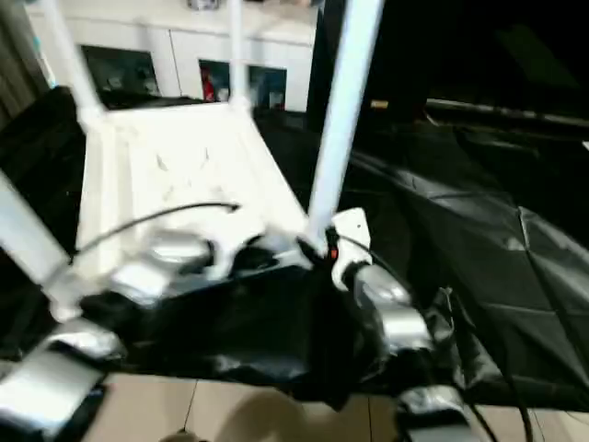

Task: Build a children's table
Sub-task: Rotate leg to tighten

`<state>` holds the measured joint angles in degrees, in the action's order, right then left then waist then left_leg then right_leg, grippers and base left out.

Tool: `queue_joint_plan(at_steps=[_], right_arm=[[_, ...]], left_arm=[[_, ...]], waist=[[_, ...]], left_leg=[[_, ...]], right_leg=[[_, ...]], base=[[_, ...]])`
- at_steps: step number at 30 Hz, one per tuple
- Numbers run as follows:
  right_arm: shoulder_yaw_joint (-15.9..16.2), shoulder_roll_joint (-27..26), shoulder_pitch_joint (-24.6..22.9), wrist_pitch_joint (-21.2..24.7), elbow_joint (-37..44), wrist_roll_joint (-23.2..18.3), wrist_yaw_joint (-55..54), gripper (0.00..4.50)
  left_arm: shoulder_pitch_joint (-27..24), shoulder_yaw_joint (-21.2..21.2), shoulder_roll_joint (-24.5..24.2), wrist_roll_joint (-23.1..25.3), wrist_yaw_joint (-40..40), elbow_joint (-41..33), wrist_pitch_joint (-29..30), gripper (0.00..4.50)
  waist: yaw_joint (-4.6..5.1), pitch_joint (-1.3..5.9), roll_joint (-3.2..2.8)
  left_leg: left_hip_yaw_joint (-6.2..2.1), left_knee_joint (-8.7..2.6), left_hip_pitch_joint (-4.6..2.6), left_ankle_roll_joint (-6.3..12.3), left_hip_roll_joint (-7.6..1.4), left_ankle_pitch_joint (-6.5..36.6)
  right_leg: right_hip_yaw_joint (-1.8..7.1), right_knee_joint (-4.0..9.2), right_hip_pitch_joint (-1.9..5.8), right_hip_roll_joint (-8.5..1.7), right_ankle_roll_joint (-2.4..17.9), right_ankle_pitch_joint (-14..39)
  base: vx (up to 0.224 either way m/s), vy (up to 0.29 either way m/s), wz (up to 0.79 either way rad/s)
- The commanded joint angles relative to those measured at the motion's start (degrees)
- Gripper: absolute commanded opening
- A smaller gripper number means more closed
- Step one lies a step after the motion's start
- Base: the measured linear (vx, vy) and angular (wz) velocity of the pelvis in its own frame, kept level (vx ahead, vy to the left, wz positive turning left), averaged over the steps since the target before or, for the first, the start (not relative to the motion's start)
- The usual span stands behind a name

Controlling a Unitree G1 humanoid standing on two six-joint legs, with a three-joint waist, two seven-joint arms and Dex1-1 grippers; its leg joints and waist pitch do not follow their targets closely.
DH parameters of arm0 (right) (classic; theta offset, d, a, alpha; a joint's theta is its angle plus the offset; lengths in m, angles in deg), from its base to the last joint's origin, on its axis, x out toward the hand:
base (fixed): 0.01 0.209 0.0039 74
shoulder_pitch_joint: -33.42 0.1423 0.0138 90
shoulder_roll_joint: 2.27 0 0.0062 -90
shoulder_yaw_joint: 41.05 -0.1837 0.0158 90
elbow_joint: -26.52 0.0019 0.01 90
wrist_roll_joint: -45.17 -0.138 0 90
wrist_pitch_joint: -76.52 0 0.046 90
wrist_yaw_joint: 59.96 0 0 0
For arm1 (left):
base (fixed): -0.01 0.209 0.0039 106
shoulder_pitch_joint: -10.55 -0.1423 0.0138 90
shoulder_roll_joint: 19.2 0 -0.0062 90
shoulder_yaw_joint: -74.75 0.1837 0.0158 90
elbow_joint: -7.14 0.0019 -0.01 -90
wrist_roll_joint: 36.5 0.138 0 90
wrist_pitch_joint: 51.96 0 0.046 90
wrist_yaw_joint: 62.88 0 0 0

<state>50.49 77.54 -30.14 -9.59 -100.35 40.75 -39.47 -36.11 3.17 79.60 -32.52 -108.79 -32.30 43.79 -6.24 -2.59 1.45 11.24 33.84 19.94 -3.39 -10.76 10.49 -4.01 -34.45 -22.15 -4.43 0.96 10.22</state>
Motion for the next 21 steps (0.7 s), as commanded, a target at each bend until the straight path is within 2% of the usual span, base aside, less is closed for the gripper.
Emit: queue_joint_plan(at_steps=[1, 2, 5, 7, 8, 10, 13, 14, 16, 18, 21], right_arm=[[6.4, -4.2, -1.0, -1.1, -0.6, 1.4, 4.4, 2.75], [5.7, -4.1, -1.1, -1.3, -0.1, -0.1, 6.2, 3.30], [5.0, -3.5, -1.2, -1.0, 0.6, -1.5, 8.3, 3.51], [6.7, -0.8, -1.9, -1.8, 2.9, -1.1, 12.9, 3.65], [7.3, 0.5, -2.2, -2.2, 3.9, -0.9, 14.8, 3.90], [7.3, 3.0, -2.8, -2.4, 6.0, -1.4, 18.2, 3.90], [7.5, 9.6, -4.5, -2.2, 10.7, -3.1, 27.3, 3.90], [7.6, 10.3, -4.7, -2.2, 11.2, -3.2, 28.2, 3.90], [7.6, 12.8, -5.4, -1.3, 12.7, -4.0, 31.5, 3.90], [7.5, 14.3, -5.8, -1.1, 13.4, -4.1, 33.5, 3.90], [7.3, 15.3, -6.0, -0.7, 13.9, -4.3, 35.1, 3.90]], left_arm=[[1.0, 1.4, 3.5, 1.5, 3.3, 2.9, -0.2, 0.00], [0.9, 1.6, 3.4, 1.5, 1.8, 2.7, -0.7, 0.00], [0.6, 1.7, 3.0, 1.3, -0.1, 2.5, -1.0, 0.00], [-0.1, 2.0, 1.7, 0.9, -4.0, 1.7, -1.8, 0.00], [-0.4, 2.1, 1.0, 0.7, -5.5, 1.4, -2.0, 0.00], [-1.0, 2.0, -0.4, 0.2, -8.8, 0.5, -2.5, 0.00], [-3.0, 2.5, -4.9, -0.9, -17.9, -2.7, -5.4, 0.00], [-3.2, 2.6, -5.5, -0.9, -18.5, -2.9, -5.4, 0.00], [-3.7, 2.4, -7.2, -1.4, -21.3, -4.0, -6.1, 0.00], [-4.5, 2.0, -8.5, -2.7, -24.6, -5.7, -5.7, 0.00], [-5.3, 1.8, -9.4, -4.0, -27.7, -7.8, -4.3, 0.00]], waist=[[0.46, 2.77, 0.00], [0.45, 2.81, 0.08], [0.52, 2.81, -0.07], [0.54, 2.78, 0.08], [0.29, 2.92, 0.18], [0.30, 3.00, 0.31], [-0.11, 3.26, 0.30], [-0.06, 3.43, 0.29], [-0.20, 3.62, 0.37], [-0.35, 3.66, 0.32], [-0.54, 3.73, 0.15]], left_leg=[[-2.00, -4.67, -0.88, -0.46, -2.39, 20.0], [-1.90, -4.76, -0.76, 0.10, -2.45, 19.1], [-1.90, -4.76, -0.84, 0.55, -2.48, 19.9], [-1.94, -4.86, -0.72, 0.71, -2.50, 19.8], [-1.85, -4.82, -0.70, 1.26, -2.62, 18.8], [-1.76, -4.88, -0.23, 1.82, -2.62, 16.7], [-1.77, -4.74, -0.06, 2.66, -2.85, 14.2], [-1.38, -4.47, -0.02, 3.80, -2.86, 11.9], [-1.26, -4.27, 0.06, 4.44, -2.76, 9.6], [-1.07, -4.08, 0.18, 5.08, -2.87, 7.7], [-1.00, -4.04, 0.11, 5.02, -3.16, 7.6]], right_leg=[[2.54, 6.18, 1.21, -4.71, 5.7, 28.7], [2.63, 6.08, 1.24, -4.68, 6.0, 27.2], [2.59, 6.21, 1.19, -4.78, 6.1, 28.4], [2.55, 6.27, 1.27, -4.75, 5.9, 28.7], [2.71, 6.15, 1.39, -4.84, 5.9, 27.1], [2.79, 5.78, 1.70, -4.83, 6.7, 24.4], [2.85, 5.10, 2.21, -4.88, 8.1, 19.0], [2.95, 4.33, 2.21, -4.59, 10.0, 12.6], [2.82, 3.88, 2.46, -4.56, 11.4, 9.1], [2.78, 3.41, 2.43, -4.45, 12.6, 6.1], [2.68, 3.07, 2.37, -4.50, 13.9, 5.1]], base=[[0.000, 0.000, 0.00], [0.000, 0.000, 0.00], [0.000, 0.000, 0.00], [0.000, 0.000, 0.00], [0.000, 0.000, 0.00], [0.000, 0.000, 0.00], [0.018, -0.003, 0.00], [0.057, -0.009, 0.02], [0.028, -0.005, 0.01], [0.000, 0.000, 0.00], [0.000, 0.000, 0.00]])
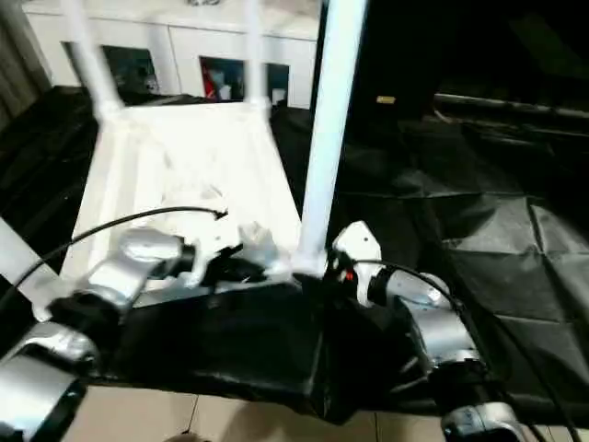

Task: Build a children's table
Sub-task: Rotate leg to tighten

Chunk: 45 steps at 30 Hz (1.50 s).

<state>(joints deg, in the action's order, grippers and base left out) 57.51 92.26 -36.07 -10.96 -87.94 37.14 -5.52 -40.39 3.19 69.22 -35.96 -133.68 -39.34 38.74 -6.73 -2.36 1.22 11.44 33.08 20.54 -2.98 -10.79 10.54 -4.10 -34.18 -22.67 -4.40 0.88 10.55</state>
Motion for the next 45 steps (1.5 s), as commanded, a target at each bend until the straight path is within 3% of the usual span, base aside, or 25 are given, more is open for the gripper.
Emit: queue_joint_plan(at_steps=[1, 6, 7, 11, 22, 26, 27, 28, 29, 31, 33, 34, 35, 37, 38, 41, 45], right_arm=[[0.4, 1.3, -0.3, 1.1, 2.0, -1.0, 2.3, 3.90], [1.2, 2.9, -0.7, 2.9, 3.5, -2.4, 6.4, 3.90], [1.3, 2.9, -0.8, 3.1, 3.5, -2.4, 6.9, 3.90], [1.8, 3.0, -0.9, 3.5, 3.4, -2.5, 8.2, 3.64], [0.8, 1.2, -0.6, 4.7, 1.7, -3.0, 5.8, 2.80], [-0.7, -2.2, 0.8, 3.8, -3.7, -0.1, -4.3, 2.72], [-2.2, -5.3, 2.0, 3.5, -7.9, 1.6, -13.3, 2.72], [-2.5, -6.0, 2.2, 3.6, -8.7, 1.6, -15.0, 2.72], [-3.3, -7.5, 2.7, 3.9, -10.2, 1.6, -18.4, 2.72], [-3.9, -9.0, 3.1, 4.1, -11.3, 1.5, -21.4, 2.72], [-4.8, -10.9, 3.6, 4.2, -12.6, 1.6, -24.8, 2.72], [-4.7, -12.3, 4.0, 4.3, -13.1, 2.1, -26.9, 2.72], [-4.3, -15.4, 4.9, 4.0, -14.6, 3.5, -31.5, 2.72], [-3.8, -16.8, 5.2, 3.4, -14.9, 4.2, -32.8, 2.72], [-3.4, -17.2, 5.2, 2.9, -14.6, 4.1, -32.2, 2.72], [-3.9, -17.6, 4.8, 2.5, -13.4, 1.8, -28.9, 3.44], [-4.8, -15.4, 5.4, 1.7, -13.5, 1.5, -26.2, 3.62]], left_arm=[[-1.8, 1.8, 0.2, -1.4, -4.9, -2.7, 1.8, 0.00], [-4.0, 2.0, -1.9, -3.4, -9.2, -7.6, 4.1, 0.00], [-4.1, 1.9, -2.1, -3.4, -9.3, -7.7, 4.1, 0.00], [-4.6, 1.6, -2.5, -3.1, -9.2, -8.4, 4.8, 0.00], [-5.0, 1.2, -1.9, -2.6, -7.3, -9.3, 5.8, 0.00], [-3.1, 0.5, 1.1, 0.5, 2.3, -4.7, 4.2, 0.00], [-1.4, 0.2, 3.8, 2.2, 8.7, -1.4, 3.9, 0.00], [-1.1, 0.1, 4.5, 2.3, 10.0, -0.7, 4.1, 0.00], [-0.3, -0.2, 6.0, 2.5, 12.4, 0.5, 4.3, 0.00], [0.6, -0.5, 7.5, 2.8, 15.2, 1.8, 4.7, 0.00], [1.8, -0.9, 9.5, 3.5, 19.4, 3.8, 4.9, 0.00], [2.8, -1.4, 11.0, 3.6, 22.3, 5.4, 5.0, 0.00], [5.1, -2.7, 14.3, 4.0, 28.3, 9.2, 4.8, 0.00], [5.9, -3.0, 15.4, 4.2, 29.9, 10.6, 4.6, 0.00], [6.2, -2.8, 15.6, 4.5, 29.9, 11.0, 4.1, 0.00], [6.0, -2.1, 14.9, 4.9, 27.7, 10.8, 3.3, 0.00], [5.5, -1.5, 13.2, 5.3, 23.5, 11.1, 1.1, 0.00]], waist=[[-0.11, 3.43, 0.30], [-0.26, 3.25, 0.30], [-0.25, 3.21, 0.69], [-0.21, 2.98, 0.66], [0.11, 3.13, 0.66], [0.62, 2.75, 0.87], [0.84, 2.42, 1.06], [1.06, 2.32, 0.96], [1.51, 2.23, 1.02], [1.67, 2.24, 0.91], [1.91, 2.24, 0.52], [1.82, 2.30, -0.05], [2.20, 2.16, -0.14], [2.14, 2.28, 0.49], [1.84, 2.40, 0.17], [1.87, 2.47, 0.18], [1.92, 2.43, 0.26]], left_leg=[[-1.12, -3.25, -0.59, 4.54, -3.14, 7.8], [-1.07, -3.33, -0.42, 3.99, -3.20, 9.1], [-1.04, -3.33, -0.38, 3.89, -3.17, 9.2], [-1.26, -3.54, -0.42, 2.48, -3.13, 11.1], [-1.18, -3.33, -0.31, 2.90, -2.95, 9.2], [-1.34, -3.61, -0.38, 1.56, -2.85, 11.9], [-1.68, -3.86, -0.57, 0.06, -2.71, 14.9], [-1.58, -3.85, -0.71, -0.26, -2.56, 15.6], [-1.94, -3.81, -1.28, -1.23, -2.39, 18.2], [-2.12, -3.94, -1.32, -1.09, -2.46, 18.8], [-2.16, -4.04, -1.65, -0.80, -2.57, 20.1], [-2.24, -4.14, -1.71, -0.82, -2.62, 20.4], [-2.14, -4.22, -1.86, -1.33, -2.59, 21.4], [-2.14, -4.00, -2.19, -1.06, -2.26, 22.4], [-2.14, -4.11, -1.98, -0.16, -2.26, 21.4], [-2.17, -4.45, -1.40, 0.72, -2.47, 20.3], [-2.29, -4.57, -0.94, 1.30, -2.41, 19.9]], right_leg=[[2.78, 2.88, 2.76, -4.51, 14.1, 5.1], [2.86, 3.06, 2.61, -4.54, 13.7, 7.2], [2.83, 3.13, 2.63, -4.53, 13.4, 7.8], [2.94, 3.67, 2.44, -4.74, 11.4, 13.7], [2.95, 3.31, 2.49, -4.60, 12.3, 9.8], [2.90, 4.13, 2.13, -4.74, 11.0, 15.9], [2.83, 4.88, 2.19, -4.95, 8.6, 23.9], [2.79, 5.16, 1.87, -4.88, 7.8, 26.2], [2.55, 5.92, 1.64, -5.04, 5.7, 32.5], [2.48, 6.35, 1.66, -5.19, 4.8, 34.1], [2.52, 6.51, 1.28, -4.94, 4.8, 33.2], [2.55, 6.48, 1.37, -4.96, 5.3, 31.9], [2.49, 6.55, 1.03, -4.59, 5.7, 31.2], [2.37, 6.77, 1.10, -4.68, 5.6, 32.3], [2.60, 6.83, 1.26, -4.96, 5.5, 31.5], [2.69, 6.44, 1.55, -4.85, 6.0, 28.2], [2.62, 6.40, 1.90, -5.11, 6.0, 28.7]], base=[[0.000, 0.000, 0.00], [0.000, 0.000, 0.00], [0.000, 0.000, 0.00], [0.000, 0.000, 0.00], [0.000, 0.000, 0.00], [0.000, 0.000, 0.00], [0.000, 0.000, 0.00], [0.000, 0.000, 0.00], [0.000, 0.000, 0.00], [0.000, 0.000, 0.00], [0.000, 0.000, 0.00], [0.000, 0.000, 0.00], [0.000, 0.000, 0.00], [0.000, 0.000, 0.00], [0.000, 0.000, 0.00], [0.000, 0.000, 0.00], [0.000, 0.000, 0.00]])
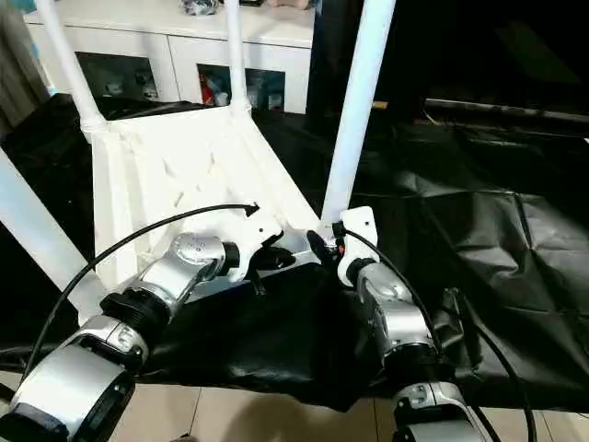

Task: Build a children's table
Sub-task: Rotate leg to tighten

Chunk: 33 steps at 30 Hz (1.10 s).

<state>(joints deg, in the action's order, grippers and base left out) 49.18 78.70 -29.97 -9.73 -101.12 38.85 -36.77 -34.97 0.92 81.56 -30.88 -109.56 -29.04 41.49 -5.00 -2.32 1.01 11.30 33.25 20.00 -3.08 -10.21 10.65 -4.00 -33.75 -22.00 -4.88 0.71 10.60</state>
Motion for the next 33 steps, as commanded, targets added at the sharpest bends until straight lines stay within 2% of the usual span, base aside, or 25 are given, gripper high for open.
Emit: queue_joint_plan(at_steps=[1, 2, 4, 5, 7, 8, 9, 11, 12, 13, 14, 15, 17, 18, 19, 20, 24, 26, 28, 31, 33], right_arm=[[3.6, -0.6, -0.6, 0.4, 0.1, -0.2, 6.7, 3.62], [3.7, -0.1, -0.6, 0.3, 0.3, -0.2, 7.4, 3.76], [4.5, 2.4, -1.3, -0.1, 2.0, -0.6, 11.7, 3.93], [4.7, 4.6, -1.7, -0.9, 3.0, -0.8, 14.6, 3.93], [4.5, 5.9, -1.9, -1.4, 3.2, -1.0, 16.0, 3.93], [4.7, 7.9, -2.5, -1.7, 4.2, -1.8, 19.8, 3.93], [4.8, 9.0, -2.8, -1.7, 4.9, -2.2, 22.1, 3.93], [4.6, 10.7, -3.4, -1.6, 6.2, -3.1, 26.0, 3.93], [4.7, 11.8, -3.9, -1.6, 7.3, -3.5, 28.4, 3.93], [4.9, 12.7, -4.3, -1.5, 8.1, -3.9, 30.4, 3.93], [5.0, 13.3, -4.6, -1.4, 8.7, -4.2, 31.7, 3.93], [5.3, 14.1, -5.0, -1.6, 9.3, -4.3, 33.0, 3.93], [5.9, 15.1, -5.5, -1.7, 10.1, -4.6, 35.1, 3.93], [6.2, 15.6, -5.8, -1.4, 10.6, -4.9, 36.3, 3.93], [6.6, 16.0, -6.1, -1.2, 10.9, -5.0, 37.1, 3.93], [7.2, 16.6, -6.5, -0.9, 11.6, -5.1, 38.5, 3.93], [7.5, 16.6, -6.7, -0.8, 11.6, -4.9, 39.3, 3.66], [7.2, 16.4, -6.5, -0.3, 11.5, -5.3, 39.6, 3.54], [7.2, 16.3, -6.6, 0.0, 11.8, -5.6, 39.9, 3.30], [7.3, 16.3, -6.8, 0.5, 12.2, -6.0, 40.1, 3.22], [7.3, 16.3, -7.0, 0.8, 12.4, -6.4, 40.4, 2.88]], left_arm=[[-0.2, 0.9, 0.2, 0.2, -2.7, 0.7, -2.5, 0.00], [-0.3, 1.0, 0.0, 0.1, -3.7, 0.6, -2.9, 0.00], [-0.9, 1.3, -1.2, -0.4, -7.0, -0.4, -3.1, 0.00], [-1.8, 1.8, -2.5, -1.3, -11.8, -1.9, -2.7, 0.00], [-2.2, 2.0, -3.4, -2.1, -14.8, -3.1, -1.6, 0.00], [-2.7, 2.0, -4.3, -3.1, -17.9, -4.4, -1.1, 0.00], [-2.8, 2.1, -4.9, -3.5, -19.6, -5.0, -1.1, 0.00], [-3.1, 2.4, -6.1, -3.7, -22.5, -5.7, -1.7, 0.00], [-3.3, 2.7, -6.8, -3.8, -24.3, -6.1, -1.6, 0.00], [-3.6, 2.7, -7.4, -4.2, -26.4, -6.6, -1.3, 0.00], [-3.8, 2.7, -7.8, -4.5, -27.9, -6.9, -1.1, 0.00], [-4.2, 2.7, -8.6, -5.0, -29.8, -7.8, -0.2, 0.00], [-4.7, 2.7, -9.7, -5.7, -31.8, -9.1, 0.7, 0.00], [-4.7, 2.5, -9.9, -5.9, -32.0, -9.3, 0.9, 0.00], [-4.8, 2.3, -10.2, -6.0, -32.1, -9.5, 0.9, 0.00], [-4.8, 2.1, -10.6, -6.0, -31.9, -9.3, 0.8, 0.00], [-4.9, 1.7, -11.4, -5.8, -31.6, -9.4, 0.4, 0.00], [-5.3, 1.6, -11.8, -5.9, -32.1, -10.3, 0.9, 0.00], [-5.6, 1.7, -11.9, -5.9, -32.3, -10.8, 1.2, 0.00], [-5.9, 1.7, -12.0, -5.8, -32.3, -11.2, 1.4, 0.00], [-6.1, 1.8, -12.1, -5.9, -32.3, -11.3, 1.5, 0.00]], waist=[[0.12, 2.44, 0.93], [-0.02, 2.46, 0.77], [-0.15, 2.47, 0.96], [-0.42, 2.65, 0.96], [-0.35, 2.67, 1.08], [-0.44, 2.88, 0.91], [-0.45, 3.13, 1.00], [-1.08, 3.52, 0.52], [-1.16, 3.61, 0.62], [-1.73, 3.87, 0.55], [-1.86, 3.91, 0.58], [-2.04, 3.83, 0.33], [-1.95, 3.48, 0.38], [-1.93, 3.32, 0.35], [-1.93, 3.23, 0.33], [-1.89, 2.94, 0.29], [-1.51, 2.78, 0.57], [-1.42, 2.85, 0.60], [-1.44, 2.97, 0.70], [-1.48, 3.08, 0.71], [-1.53, 3.05, 0.80]], left_leg=[[-2.03, -4.65, -0.50, 1.78, -2.97, 19.3], [-2.03, -4.60, -0.55, 1.91, -3.00, 19.0], [-1.98, -4.62, -0.28, 2.38, -3.00, 17.3], [-1.87, -4.56, -0.16, 3.01, -3.24, 15.2], [-1.78, -4.47, 0.13, 3.38, -3.23, 14.3], [-1.73, -4.36, 0.04, 3.54, -3.40, 13.3], [-1.55, -4.07, 0.22, 4.27, -3.30, 10.9], [-1.22, -3.47, 0.06, 6.34, -3.43, 6.0], [-1.13, -3.33, 0.15, 6.89, -3.43, 4.7], [-1.04, -2.90, 0.27, 8.12, -3.45, 1.9], [-0.96, -2.72, 0.27, 8.84, -3.48, 0.9], [-0.93, -2.51, 0.45, 9.83, -3.50, 0.3], [-1.01, -2.75, 0.57, 9.33, -3.73, 3.0], [-0.97, -2.96, 0.31, 8.07, -3.84, 6.0], [-0.97, -3.07, 0.27, 7.40, -3.83, 7.1], [-1.03, -3.47, 0.13, 5.49, -3.87, 10.5], [-1.26, -3.86, 0.09, 3.14, -3.82, 13.4], [-1.31, -3.86, 0.13, 2.91, -3.76, 13.0], [-1.23, -3.67, 0.24, 3.57, -3.75, 11.0], [-1.12, -3.46, 0.40, 4.54, -3.65, 8.9], [-1.09, -3.41, 0.41, 4.99, -3.63, 8.5]], right_leg=[[2.56, 6.13, 1.16, -4.66, 5.8, 29.4], [2.62, 6.04, 1.13, -4.77, 5.9, 29.3], [2.65, 5.91, 1.44, -4.79, 6.1, 28.2], [2.81, 5.41, 1.58, -4.80, 7.0, 24.4], [2.88, 4.98, 1.65, -4.75, 8.3, 21.9], [2.86, 4.44, 1.78, -4.73, 9.7, 18.6], [2.84, 3.79, 2.02, -4.46, 11.3, 13.3], [2.83, 2.51, 2.08, -4.26, 14.7, 2.7], [2.77, 2.18, 2.17, -4.09, 15.3, 0.2], [2.67, 1.44, 2.29, -4.01, 16.2, -4.8], [2.63, 1.23, 2.19, -3.94, 16.7, -6.8], [2.52, 0.99, 2.07, -3.95, 17.4, -8.5], [2.40, 1.37, 2.06, -4.23, 17.4, -4.5], [2.44, 1.90, 1.97, -4.35, 16.9, 0.1], [2.46, 2.13, 1.96, -4.33, 16.5, 2.0], [2.54, 2.76, 1.82, -4.36, 15.3, 7.3], [2.73, 3.43, 1.75, -4.71, 13.1, 13.7], [2.78, 3.37, 1.73, -4.72, 12.8, 13.6], [2.83, 3.06, 1.81, -4.68, 13.4, 10.5], [2.75, 2.67, 1.88, -4.54, 14.0, 7.3], [2.68, 2.68, 1.87, -4.57, 14.1, 7.5]], base=[[0.000, 0.000, 0.00], [0.000, 0.000, 0.00], [0.000, 0.000, 0.00], [0.000, 0.000, 0.00], [0.000, 0.000, 0.00], [0.064, -0.011, 0.00], [0.064, -0.011, 0.00], [0.058, 0.001, 0.03], [0.052, 0.005, 0.03], [0.000, 0.000, 0.00], [0.000, 0.000, 0.00], [0.000, 0.000, 0.00], [0.000, 0.000, 0.00], [0.000, 0.000, 0.00], [0.000, 0.000, 0.00], [0.000, 0.000, 0.00], [0.000, 0.000, 0.00], [0.000, 0.000, 0.00], [0.000, 0.000, 0.00], [0.000, 0.000, 0.00], [0.000, 0.000, 0.00]])
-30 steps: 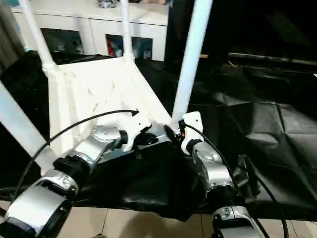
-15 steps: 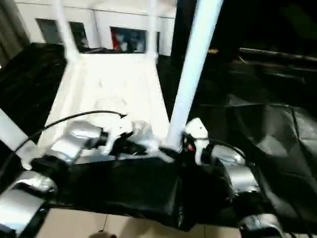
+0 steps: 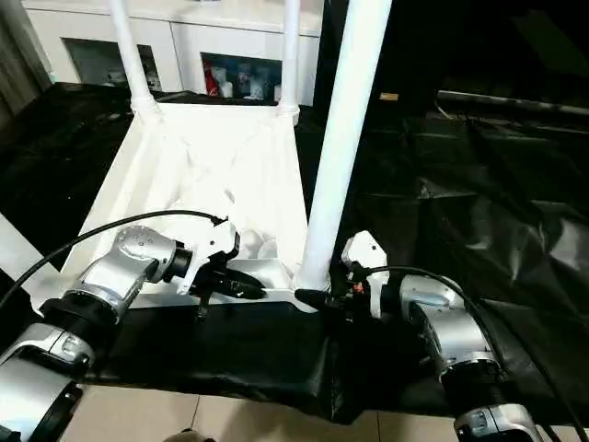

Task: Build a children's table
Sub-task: Rotate leg to tighten

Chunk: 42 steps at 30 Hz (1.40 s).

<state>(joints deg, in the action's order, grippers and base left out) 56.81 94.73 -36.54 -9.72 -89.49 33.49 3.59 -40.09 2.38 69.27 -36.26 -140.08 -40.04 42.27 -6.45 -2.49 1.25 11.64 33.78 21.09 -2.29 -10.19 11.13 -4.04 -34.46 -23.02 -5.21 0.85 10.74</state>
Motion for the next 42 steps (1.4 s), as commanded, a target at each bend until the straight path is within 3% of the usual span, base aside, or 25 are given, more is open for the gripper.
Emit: queue_joint_plan(at_steps=[1, 7, 8, 10, 11, 13, 14, 15, 16, 17, 22, 23, 27, 28, 34, 35, 37, 39, 41, 42], right_arm=[[-0.3, 0.2, -0.5, 0.8, 0.8, -1.1, 0.1, 2.88], [-0.4, -0.5, -1.0, 1.5, 0.5, -1.2, -0.2, 2.73], [-1.4, -2.8, -0.7, 2.4, -1.8, -0.3, -5.7, 2.73], [-2.0, -4.5, -0.3, 2.9, -3.8, 0.8, -10.3, 2.72], [-2.3, -6.1, 0.1, 2.6, -5.8, 2.3, -14.9, 2.72], [-2.7, -8.3, 0.7, 2.4, -8.2, 3.8, -20.8, 2.72], [-3.0, -9.6, 1.0, 2.3, -9.4, 4.5, -23.9, 2.72], [-3.4, -11.0, 1.4, 2.7, -10.2, 4.5, -26.5, 2.72], [-3.4, -11.0, 1.4, 2.7, -10.2, 4.5, -26.5, 2.72], [-4.4, -14.5, 2.4, 3.6, -11.3, 4.2, -32.1, 2.72], [-3.2, -20.0, 3.8, 3.7, -10.5, 5.1, -35.2, 2.72], [-3.1, -20.6, 3.9, 3.1, -10.2, 4.5, -34.2, 3.28], [-3.5, -20.6, 4.2, 2.3, -9.6, 3.1, -32.6, 3.48], [-3.5, -20.0, 4.3, 2.1, -9.4, 3.2, -32.0, 3.78], [-2.2, -12.6, 2.7, 1.1, -4.1, 3.2, -22.0, 3.89], [-2.1, -8.7, 1.7, 1.1, -1.8, 2.2, -16.5, 3.89], [-2.0, -7.2, 1.3, 1.2, -0.9, 1.9, -14.4, 3.89], [-1.9, -4.4, 0.8, 1.3, 0.1, 1.5, -10.5, 3.89], [-1.7, -2.5, 0.9, 1.6, 0.3, 1.5, -7.5, 3.89], [-1.6, -2.3, 0.9, 1.7, 0.3, 1.5, -7.2, 3.89]], left_arm=[[-1.0, 0.3, 0.2, -0.5, -1.8, -0.3, 0.7, 0.00], [-1.7, 0.7, 0.4, -0.4, -1.1, -0.6, 1.4, 0.00], [-1.2, 0.4, 1.9, 1.5, 5.4, 1.6, 0.3, 0.00], [-0.7, -0.1, 3.2, 2.4, 9.8, 3.1, -0.1, 0.00], [-0.2, -0.6, 4.5, 2.8, 13.1, 4.2, -0.1, 0.00], [0.5, -0.9, 6.4, 3.3, 16.9, 5.3, 0.5, 0.00], [0.8, -0.9, 7.3, 3.6, 18.8, 5.9, 0.9, 0.00], [1.3, -0.9, 8.5, 4.0, 21.1, 6.5, 1.4, 0.00], [1.3, -0.9, 8.5, 4.0, 21.1, 6.5, 1.4, 0.00], [2.4, -0.7, 11.1, 5.0, 26.0, 8.1, 2.1, 0.00], [3.9, -0.4, 14.9, 6.1, 31.2, 10.3, 2.9, 0.00], [4.2, -0.4, 15.2, 6.3, 31.1, 10.6, 2.8, 0.00], [4.4, -0.3, 15.1, 6.6, 29.8, 10.9, 2.4, 0.00], [4.3, -0.3, 14.7, 6.5, 28.9, 10.8, 2.0, 0.00], [3.3, 0.6, 10.7, 5.9, 19.5, 9.1, 2.5, 0.00], [2.8, 1.1, 8.6, 5.4, 14.6, 8.0, 2.4, 0.00], [2.5, 1.3, 7.7, 5.2, 12.8, 7.4, 1.8, 0.00], [1.8, 1.6, 6.0, 4.4, 8.8, 6.0, 2.0, 0.00], [1.3, 1.9, 4.6, 4.2, 5.6, 5.1, 0.6, 0.00], [1.2, 1.9, 4.4, 4.1, 5.3, 5.0, 0.5, 0.00]], waist=[[-0.07, 3.20, 0.56], [-0.04, 3.20, 0.67], [0.11, 3.17, 1.10], [0.29, 2.91, 0.82], [0.72, 2.61, 0.97], [1.22, 2.42, 1.02], [1.86, 2.08, 1.14], [1.93, 2.04, 1.01], [1.97, 2.03, 0.94], [2.03, 2.15, 0.45], [2.59, 2.52, 0.51], [2.60, 2.52, 0.31], [2.92, 2.48, 0.42], [2.85, 2.48, 0.46], [2.48, 2.69, 0.71], [2.27, 2.88, 0.87], [2.10, 3.06, 0.92], [1.61, 3.34, 1.04], [1.16, 3.44, 1.40], [0.95, 3.46, 1.26]], left_leg=[[-1.42, -3.94, -0.72, 4.12, -3.66, 8.4], [-1.48, -4.02, -0.76, 3.76, -3.72, 8.6], [-1.39, -3.98, -0.68, 3.85, -3.64, 8.6], [-1.58, -4.25, -0.74, 3.25, -3.59, 9.8], [-1.74, -4.56, -1.08, 1.35, -3.45, 13.7], [-2.06, -4.83, -1.21, -0.20, -3.42, 16.1], [-2.45, -5.05, -1.35, -0.98, -3.26, 19.5], [-2.58, -5.11, -1.51, -1.04, -3.28, 20.4], [-2.72, -5.07, -2.14, -1.10, -3.28, 22.1], [-2.77, -5.14, -2.23, -1.17, -3.26, 22.5], [-2.75, -5.73, -1.72, -1.26, -3.42, 21.5], [-2.78, -5.76, -1.68, -1.15, -3.40, 21.5], [-2.61, -5.72, -1.61, -0.24, -3.34, 21.8], [-2.53, -5.65, -1.77, -0.13, -3.35, 22.0], [-2.32, -5.56, -1.46, 1.35, -3.44, 18.8], [-2.03, -5.30, -1.44, 2.72, -3.54, 15.8], [-1.93, -5.07, -1.10, 3.61, -3.43, 13.4], [-1.72, -4.66, -1.04, 5.59, -3.50, 8.5], [-1.43, -4.36, -1.08, 7.14, -3.51, 5.6], [-1.44, -4.31, -1.07, 7.34, -3.57, 5.0]], right_leg=[[2.72, 3.48, 2.86, -4.25, 13.9, 8.1], [2.76, 3.50, 2.81, -4.29, 13.6, 9.0], [2.78, 3.59, 2.77, -4.24, 13.4, 9.2], [2.81, 4.03, 2.53, -4.38, 12.9, 11.8], [2.75, 4.89, 2.31, -4.54, 11.2, 19.1], [2.63, 5.30, 2.20, -4.61, 9.8, 24.1], [2.44, 6.12, 2.16, -4.73, 6.9, 31.6], [2.48, 6.42, 2.03, -4.87, 6.1, 33.4], [2.39, 6.99, 1.64, -4.88, 5.1, 35.8], [2.53, 7.02, 1.47, -4.93, 5.1, 35.7], [2.64, 6.40, 2.04, -4.40, 7.1, 25.6], [2.65, 6.30, 2.12, -4.42, 7.4, 24.9], [2.73, 6.37, 2.16, -4.50, 8.3, 24.3], [2.77, 6.52, 2.01, -4.53, 8.2, 25.0], [2.92, 6.19, 2.55, -4.57, 8.8, 21.6], [2.96, 5.57, 2.68, -4.44, 10.8, 16.2], [2.95, 5.14, 3.12, -4.51, 11.5, 13.3], [2.85, 4.20, 3.36, -4.42, 13.7, 6.0], [2.74, 3.57, 3.40, -4.27, 15.4, 1.3], [2.69, 3.39, 3.45, -4.30, 15.7, 0.7]], base=[[0.000, 0.000, 0.00], [0.000, 0.000, 0.00], [0.000, 0.000, 0.00], [0.000, 0.000, 0.00], [0.000, 0.000, 0.00], [0.000, 0.000, 0.00], [0.000, 0.000, 0.00], [0.000, 0.000, 0.00], [0.000, 0.000, 0.00], [0.000, 0.000, 0.00], [0.000, 0.000, 0.00], [0.000, 0.000, 0.00], [0.000, 0.000, 0.00], [0.000, 0.000, 0.00], [0.000, 0.000, 0.00], [0.000, 0.000, 0.00], [0.026, -0.011, 0.01], [0.051, -0.022, 0.01], [0.000, 0.000, 0.00], [0.000, 0.000, 0.00]])
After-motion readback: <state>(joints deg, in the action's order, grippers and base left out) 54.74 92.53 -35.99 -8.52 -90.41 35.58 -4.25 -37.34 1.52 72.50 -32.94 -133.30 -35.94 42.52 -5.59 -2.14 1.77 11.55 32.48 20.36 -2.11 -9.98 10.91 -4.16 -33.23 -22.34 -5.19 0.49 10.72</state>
